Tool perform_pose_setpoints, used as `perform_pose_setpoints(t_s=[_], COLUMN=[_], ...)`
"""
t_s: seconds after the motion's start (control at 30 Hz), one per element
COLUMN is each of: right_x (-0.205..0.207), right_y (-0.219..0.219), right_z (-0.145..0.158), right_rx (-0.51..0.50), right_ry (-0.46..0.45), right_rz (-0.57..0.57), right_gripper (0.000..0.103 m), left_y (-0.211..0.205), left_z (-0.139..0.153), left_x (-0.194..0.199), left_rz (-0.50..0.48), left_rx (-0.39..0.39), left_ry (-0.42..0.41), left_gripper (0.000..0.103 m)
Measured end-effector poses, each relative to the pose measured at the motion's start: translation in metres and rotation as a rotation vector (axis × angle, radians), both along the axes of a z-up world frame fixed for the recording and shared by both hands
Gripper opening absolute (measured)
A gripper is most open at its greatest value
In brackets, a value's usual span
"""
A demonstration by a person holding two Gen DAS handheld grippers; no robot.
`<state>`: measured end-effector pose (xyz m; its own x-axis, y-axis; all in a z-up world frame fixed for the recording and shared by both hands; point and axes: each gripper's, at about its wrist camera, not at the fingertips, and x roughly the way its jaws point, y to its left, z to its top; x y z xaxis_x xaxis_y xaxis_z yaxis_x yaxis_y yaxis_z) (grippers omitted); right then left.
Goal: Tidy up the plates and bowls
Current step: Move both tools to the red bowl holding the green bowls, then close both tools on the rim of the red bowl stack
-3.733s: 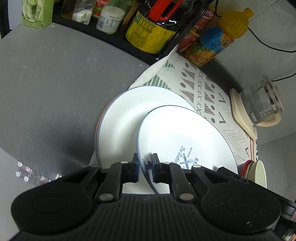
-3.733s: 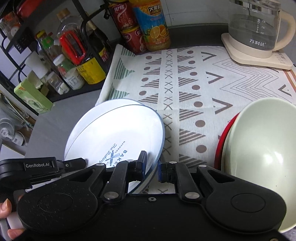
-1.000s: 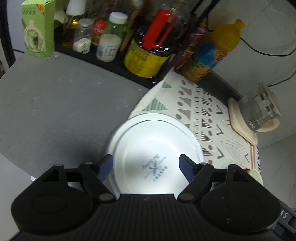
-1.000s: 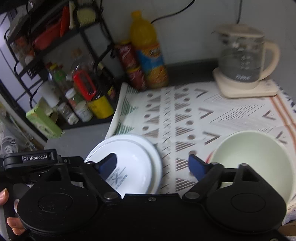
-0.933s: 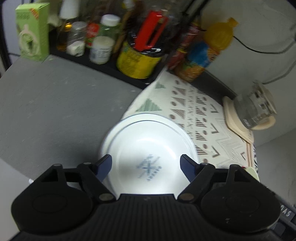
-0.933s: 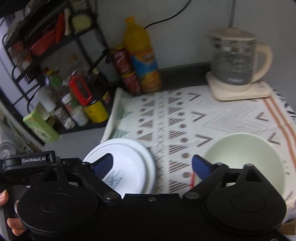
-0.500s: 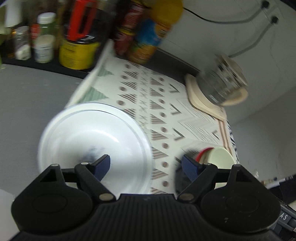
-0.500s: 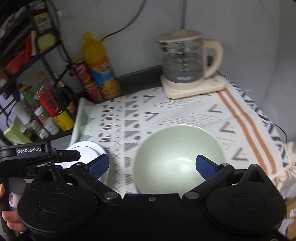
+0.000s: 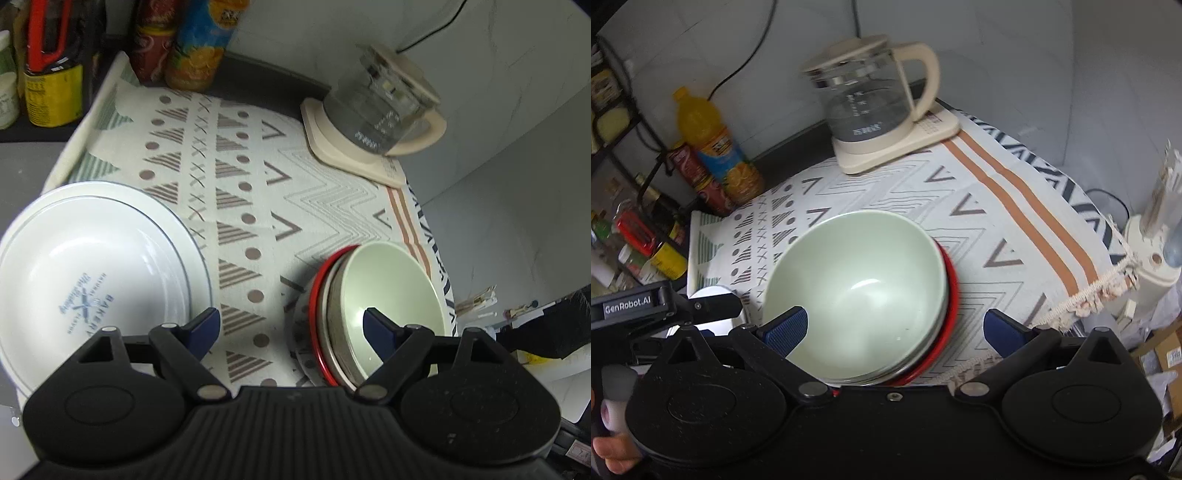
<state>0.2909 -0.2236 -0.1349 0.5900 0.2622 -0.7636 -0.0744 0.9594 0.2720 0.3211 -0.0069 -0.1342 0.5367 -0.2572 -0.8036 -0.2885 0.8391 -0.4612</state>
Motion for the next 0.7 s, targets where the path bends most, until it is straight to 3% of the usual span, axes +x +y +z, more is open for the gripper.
perform_pose_setpoints(t_s=[0.17, 0.37, 0.47, 0.53, 0.7], right_x=[0.009, 0.028, 0.035, 0.039, 0.05], right_y=[-0.01, -0.014, -0.01, -0.005, -0.003], right_z=[-0.013, -0.044, -0.054, -0.06, -0.073], right_rx=[0.018, 0.036, 0.042, 0.042, 0.025], right_ry=[0.032, 0.105, 0.126, 0.142, 0.175], right_rz=[-0.007, -0.021, 0.006, 0.026, 0.013], right_gripper=[0.1, 0.085, 0.075, 0.061, 0.047], left_y=[-0.01, -0.017, -0.021, -0.021, -0.022], left_z=[-0.01, -0.031, -0.039, -0.045, -0.05], left_x=[0.012, 0.027, 0.031, 0.034, 0.042], left_rz=[-0.023, -0.016, -0.027, -0.019, -0.027], left_rx=[0.006, 0.004, 0.014, 0.005, -0.014], left_ry=[0.015, 0.059, 0.071, 0.078, 0.073], left_gripper=[0.083, 0.08, 0.076, 0.071, 0.057])
